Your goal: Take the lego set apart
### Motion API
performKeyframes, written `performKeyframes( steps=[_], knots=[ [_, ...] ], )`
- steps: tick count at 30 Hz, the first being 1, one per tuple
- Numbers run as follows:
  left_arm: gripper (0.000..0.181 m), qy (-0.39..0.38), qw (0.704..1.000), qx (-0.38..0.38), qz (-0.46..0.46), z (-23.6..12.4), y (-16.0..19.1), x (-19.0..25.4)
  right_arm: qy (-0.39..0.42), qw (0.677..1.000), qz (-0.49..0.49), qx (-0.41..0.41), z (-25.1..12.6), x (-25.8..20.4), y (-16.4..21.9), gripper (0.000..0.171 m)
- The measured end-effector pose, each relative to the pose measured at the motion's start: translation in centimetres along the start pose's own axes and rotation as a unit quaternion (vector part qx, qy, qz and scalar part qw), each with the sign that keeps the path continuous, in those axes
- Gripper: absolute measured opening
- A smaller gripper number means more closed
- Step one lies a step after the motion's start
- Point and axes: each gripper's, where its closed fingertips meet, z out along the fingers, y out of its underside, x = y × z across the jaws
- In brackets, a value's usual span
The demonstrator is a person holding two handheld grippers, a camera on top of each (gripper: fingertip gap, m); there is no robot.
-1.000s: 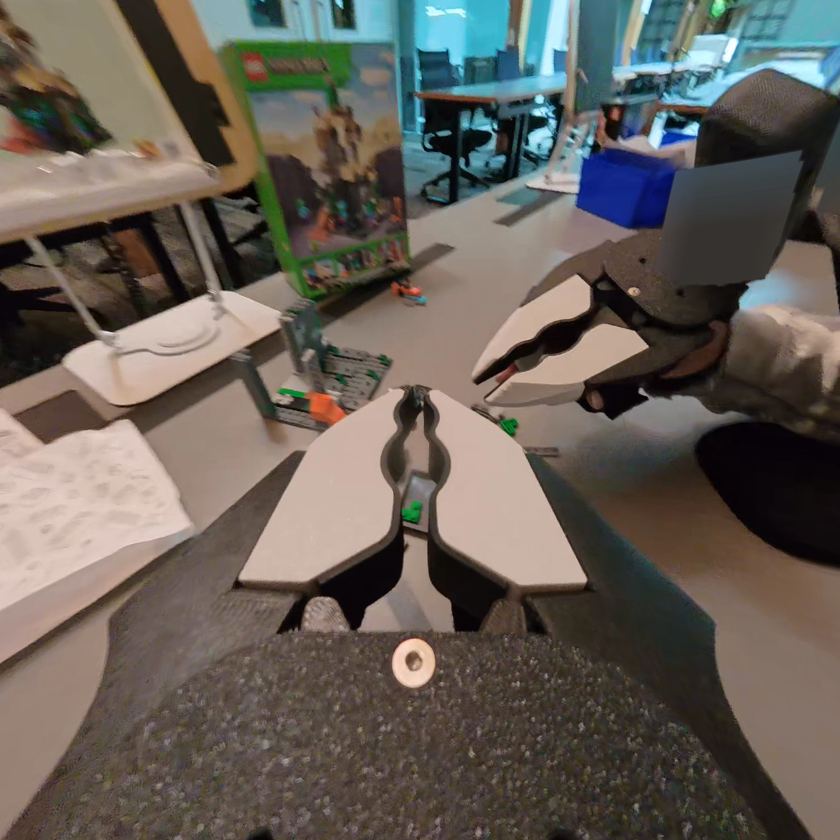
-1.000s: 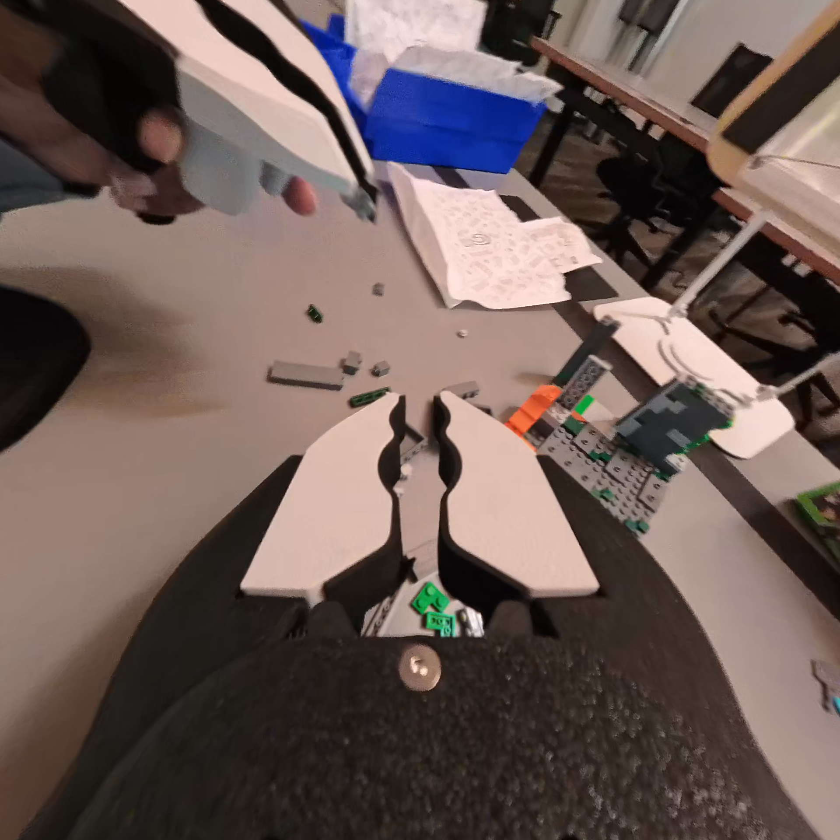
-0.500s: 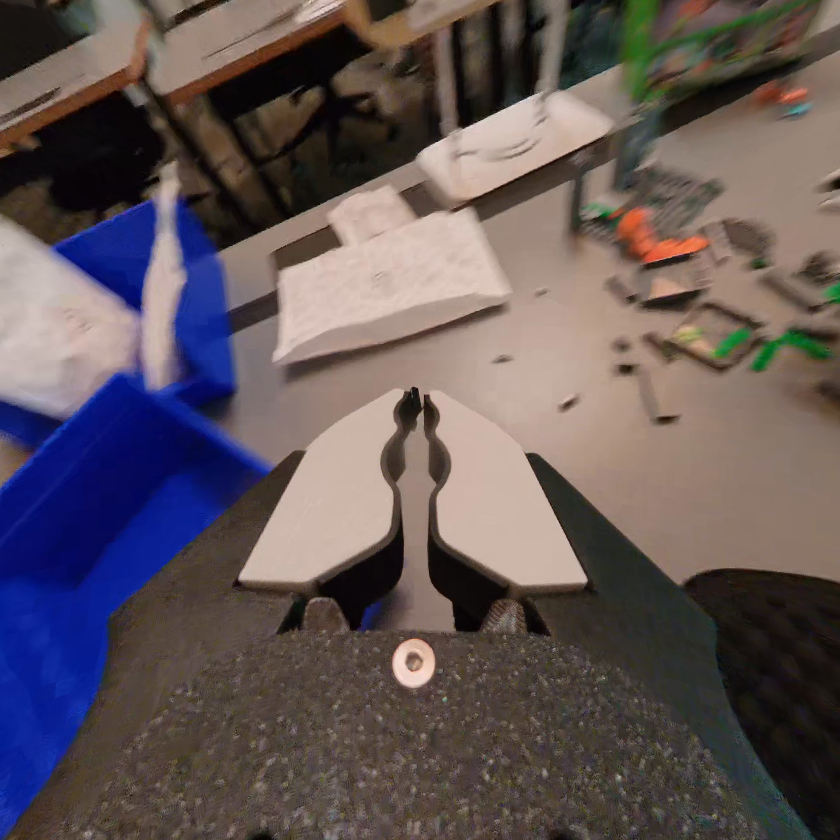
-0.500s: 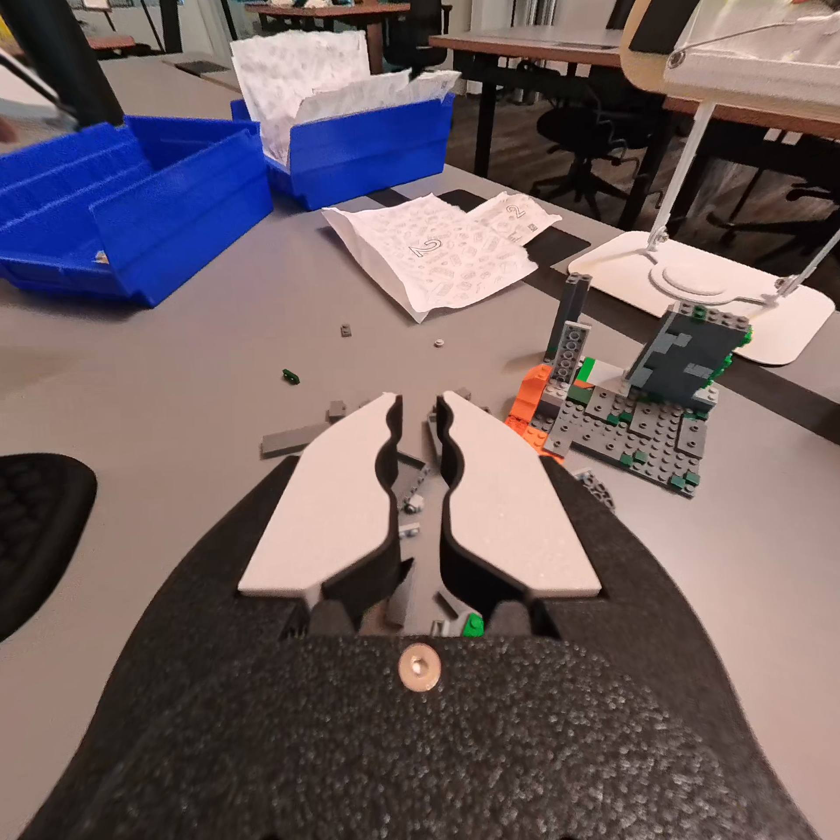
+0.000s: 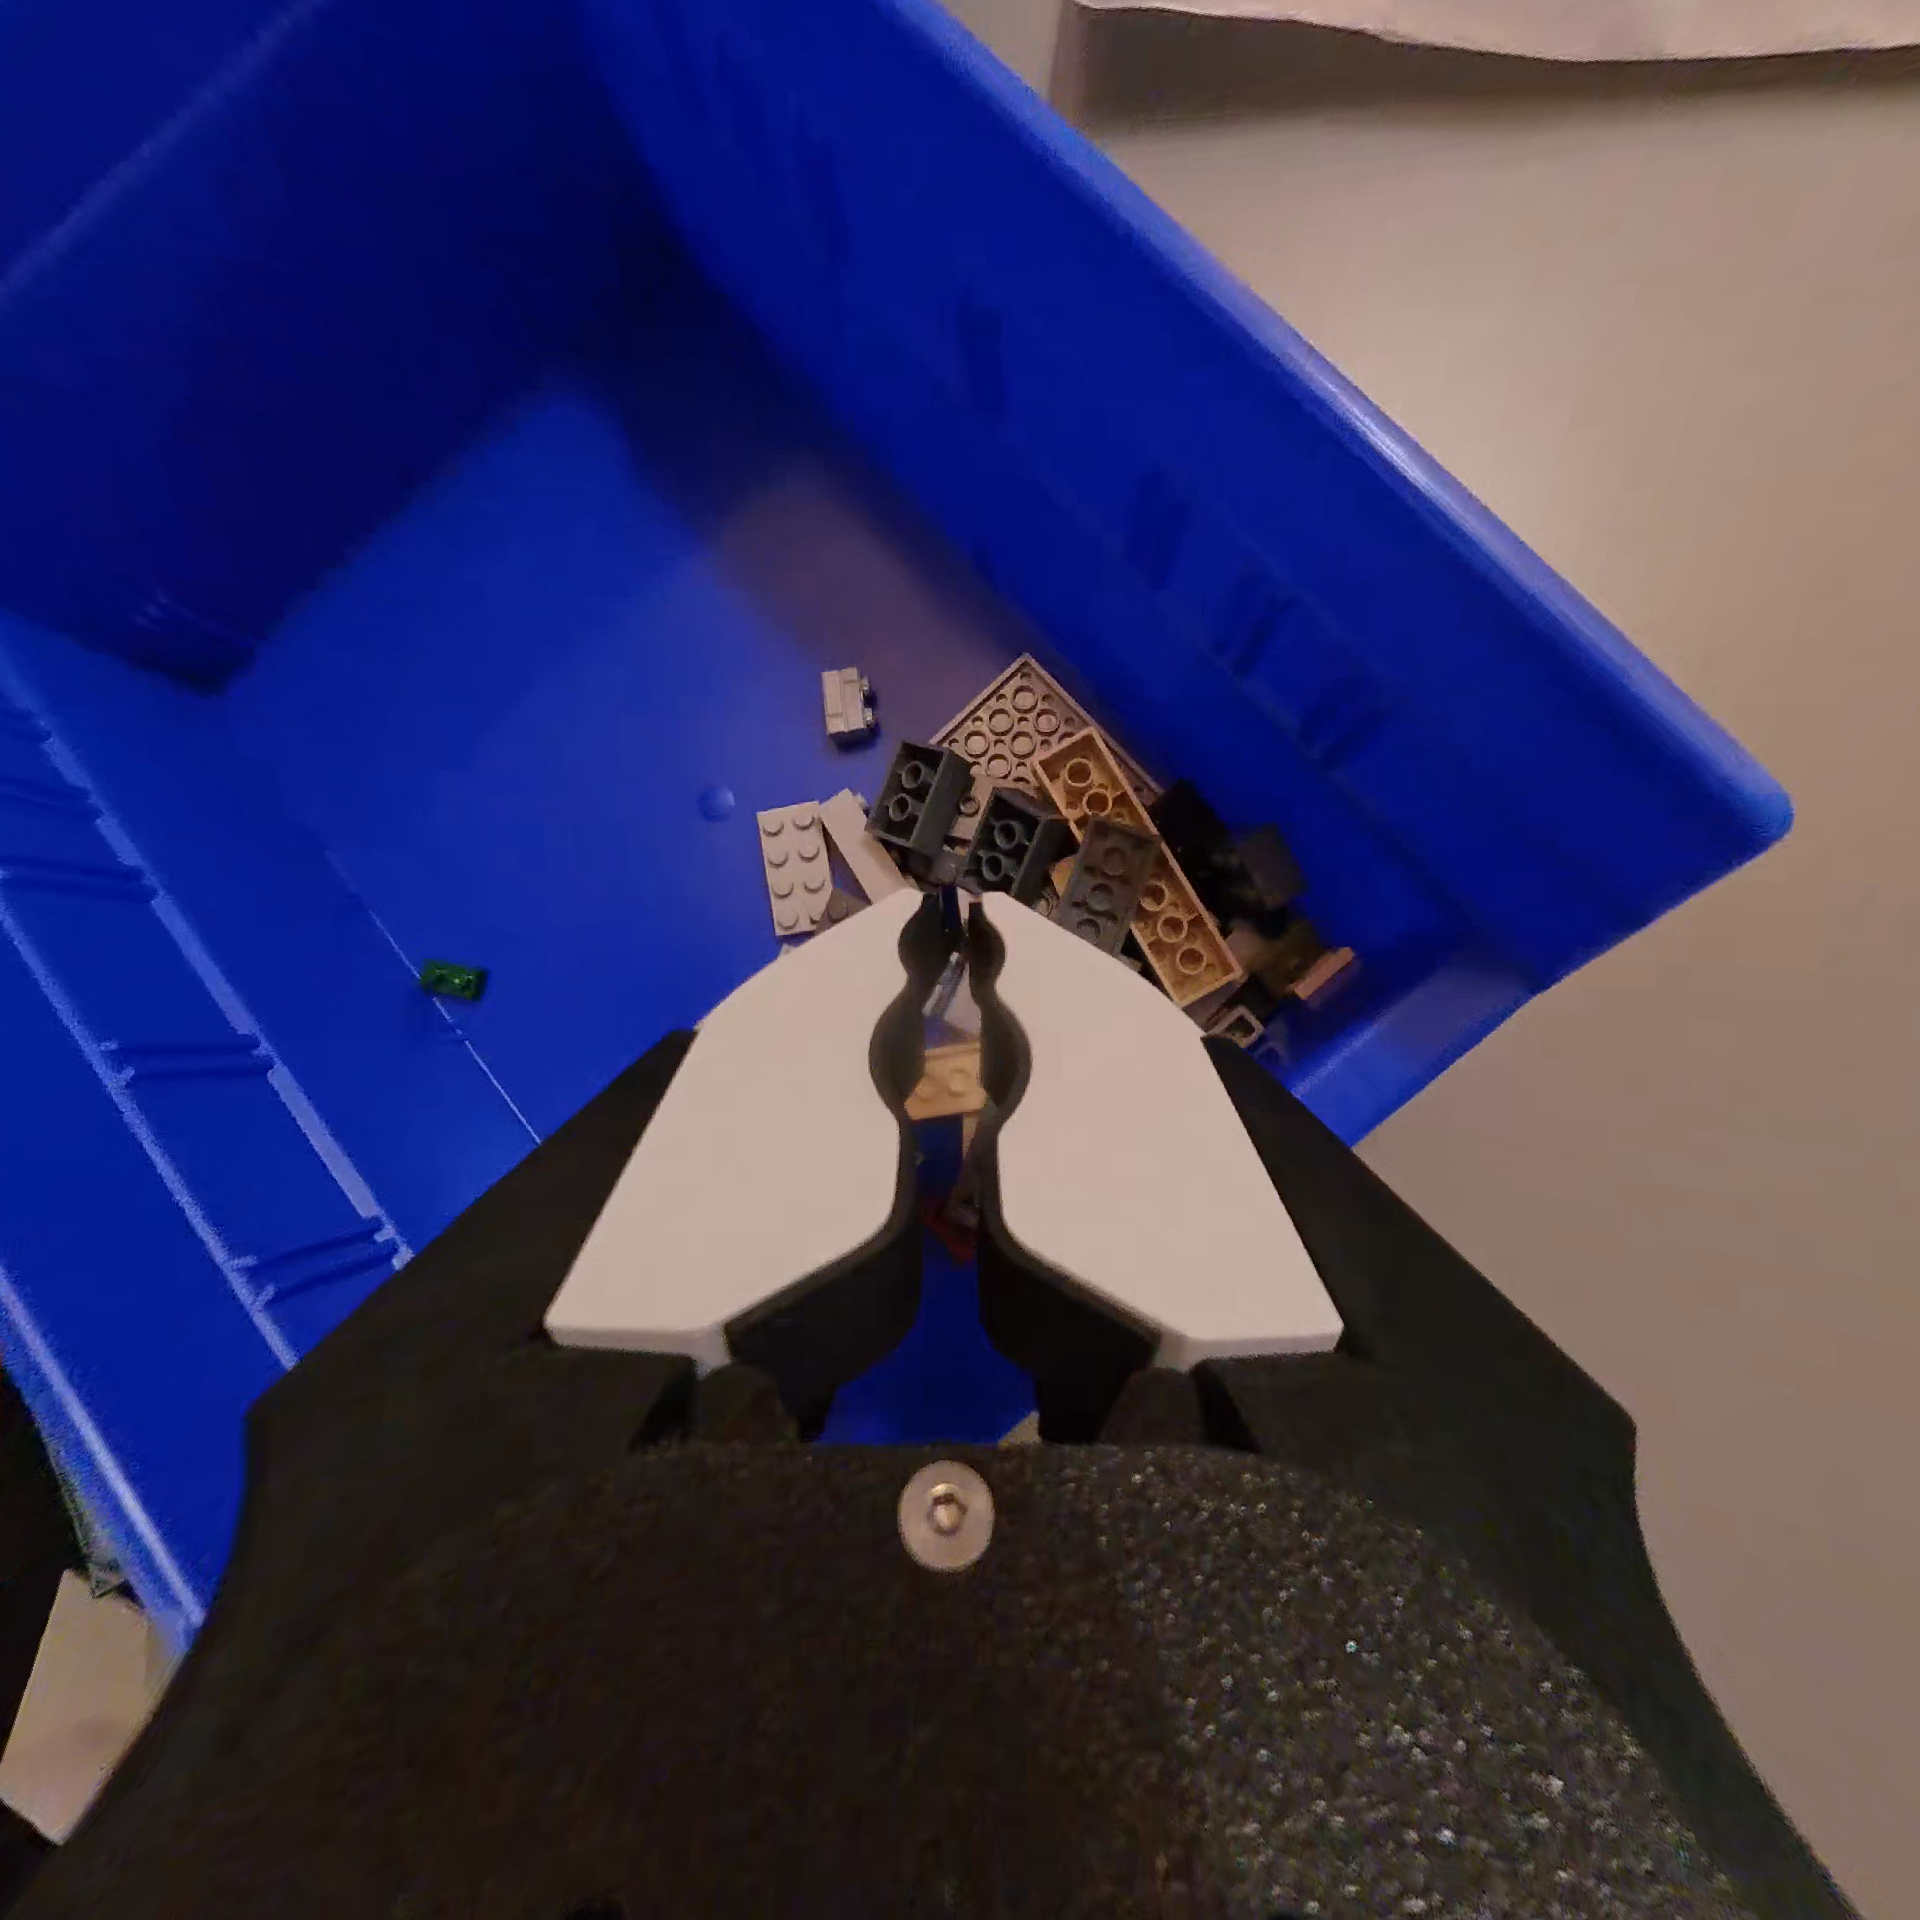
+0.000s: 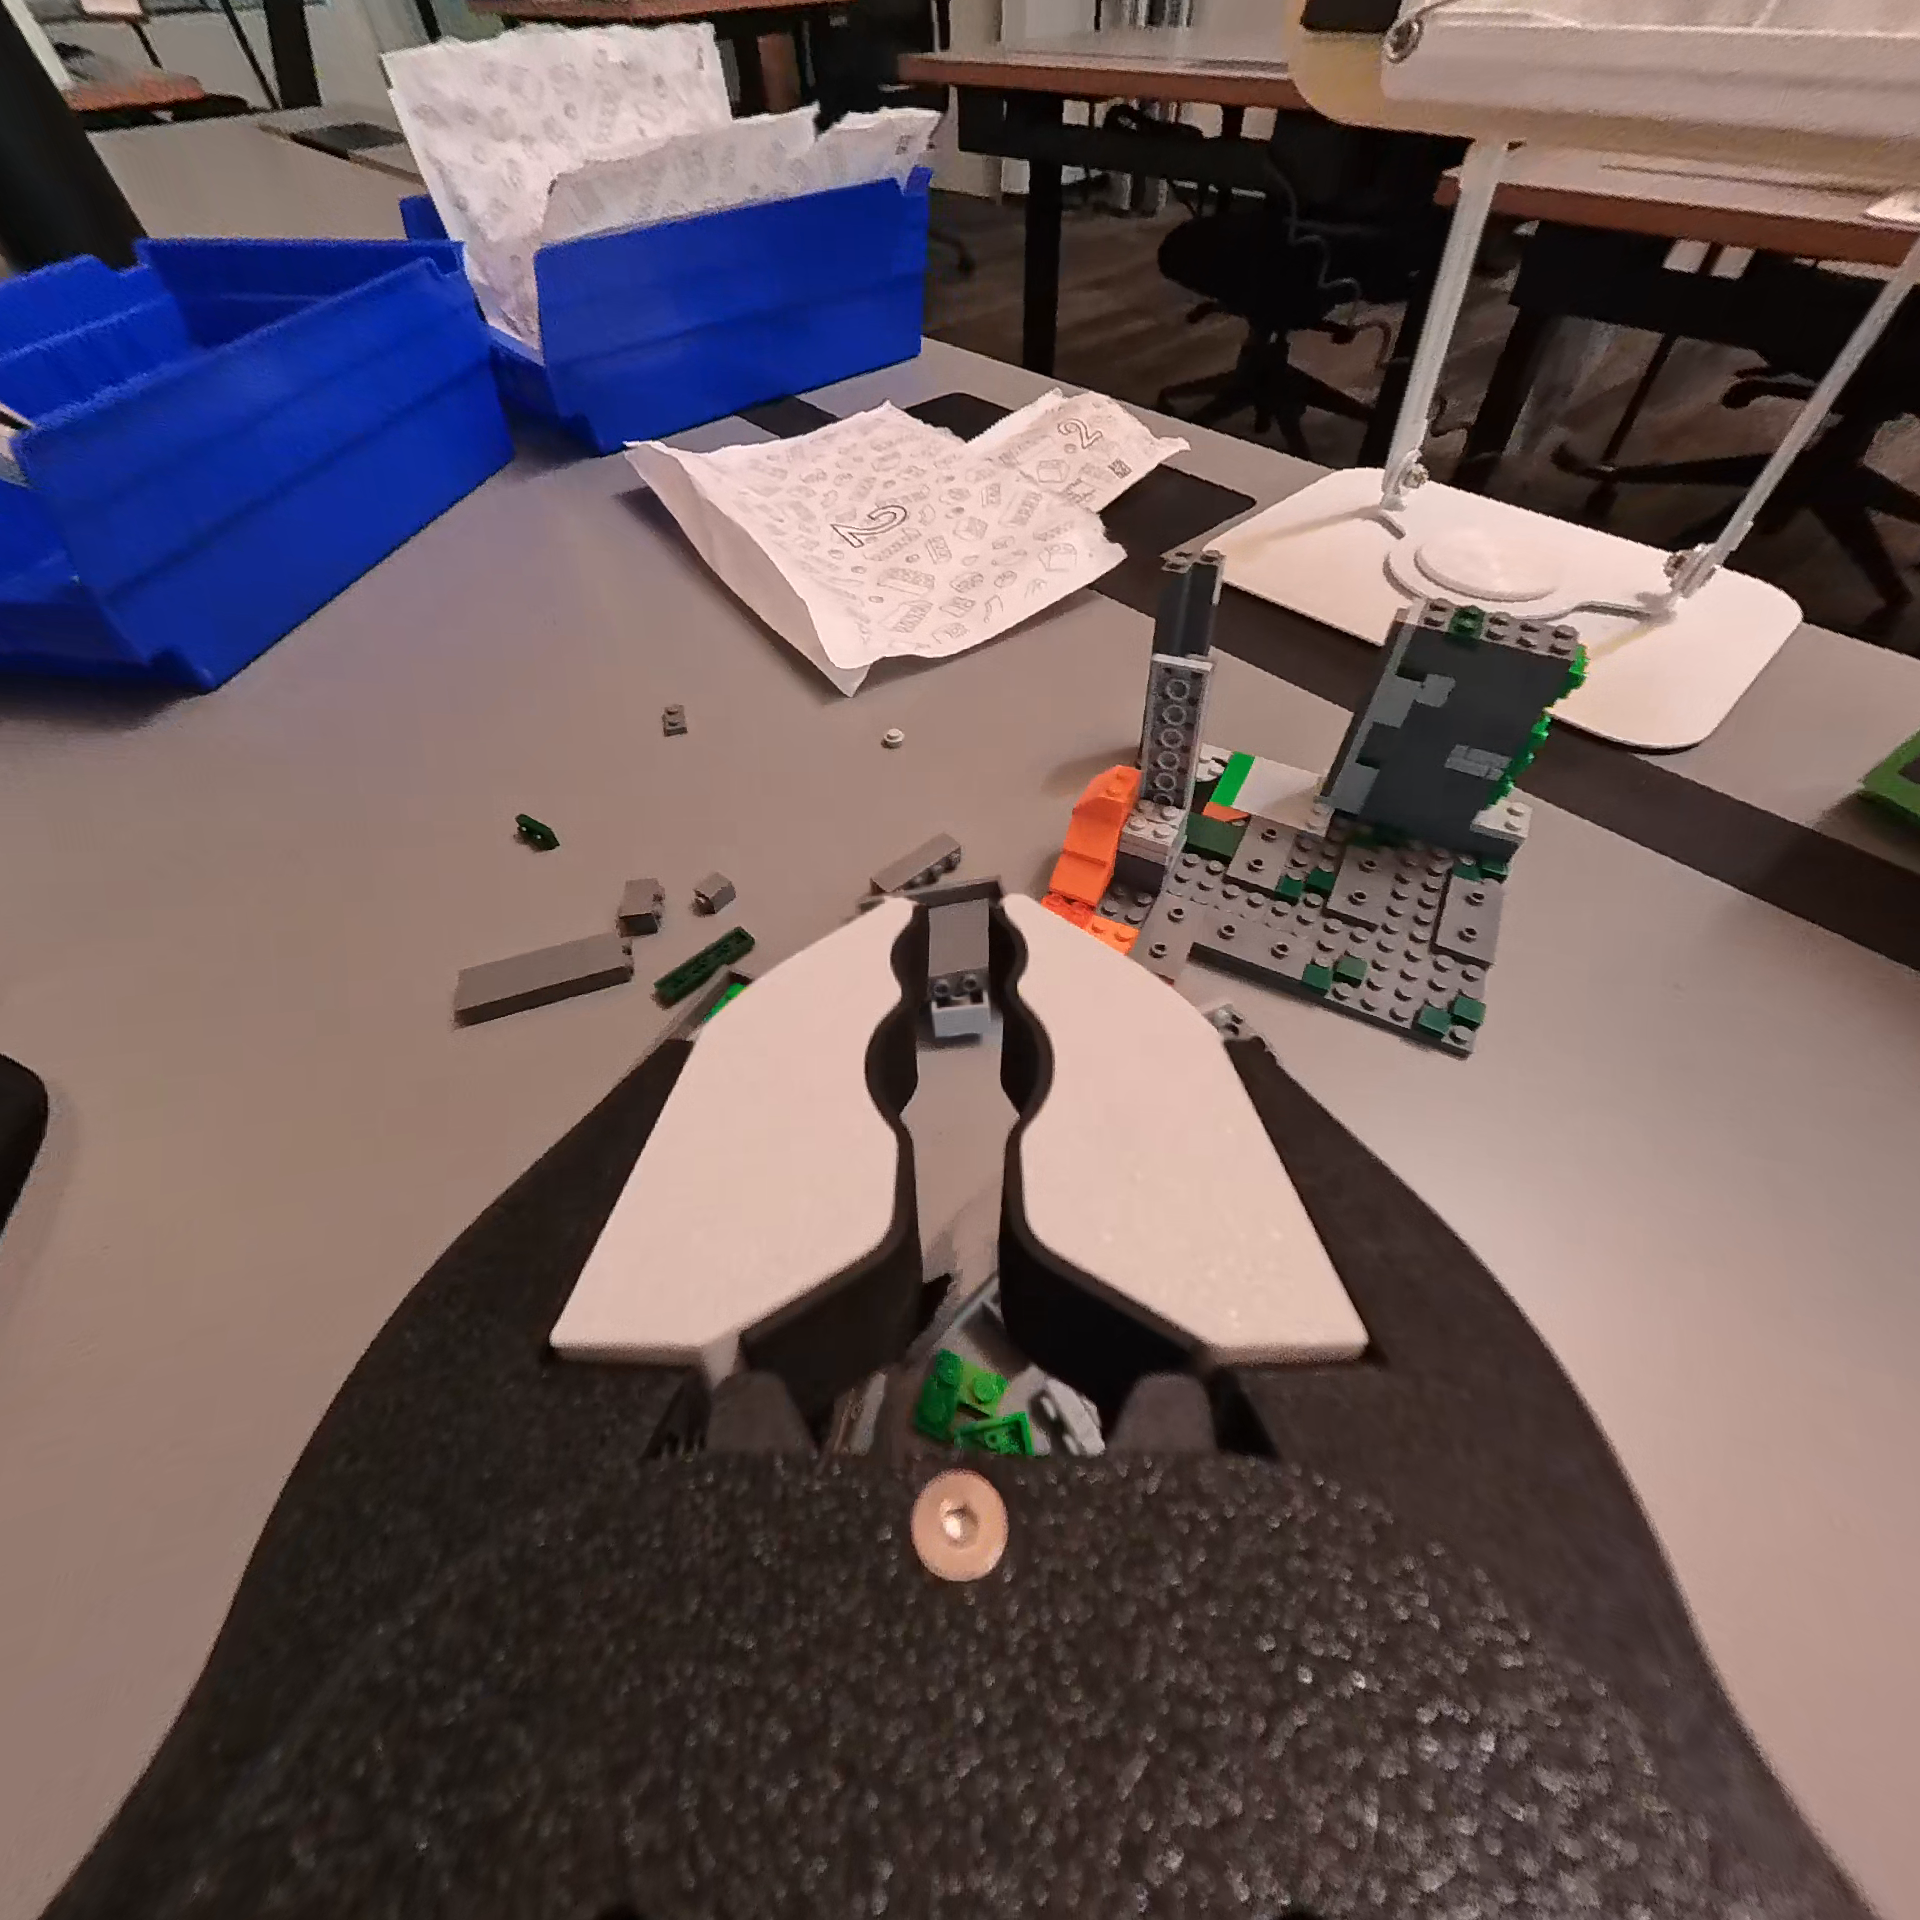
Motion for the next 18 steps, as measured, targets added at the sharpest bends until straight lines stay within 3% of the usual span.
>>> performKeyframes(
  steps=[2,5,10,12,14,18],
  knots=[
    [0.007,0.002,1.0,-0.003,-0.004,0.1,0.0,0.0,0.004,1.0,0.003,-0.001,0.0,0.4,0.2,0.01],
    [0.028,-0.034,0.999,-0.003,0.003,-0.4,-0.1,-0.8,0.011,1.0,0.004,-0.004,-0.2,1.0,0.3,0.01],
    [0.033,-0.124,0.984,0.087,0.093,-5.9,-4.6,1.5,0.022,1.0,0.011,-0.007,-0.5,2.0,0.5,0.011],
    [0.027,-0.082,0.978,0.137,0.132,-7.8,-7.2,6.0,0.023,1.0,0.013,-0.008,-0.6,2.2,0.6,0.011],
    [0.02,0.006,0.971,0.172,0.168,-8.4,-9.0,12.2,0.027,1.0,0.012,-0.009,-0.7,2.5,0.5,0.011],
    [0.019,0.138,0.95,0.179,0.214,-6.2,-10.8,23.1,0.04,0.999,0.005,-0.006,-1.1,3.1,0.3,0.011]
  ],
)
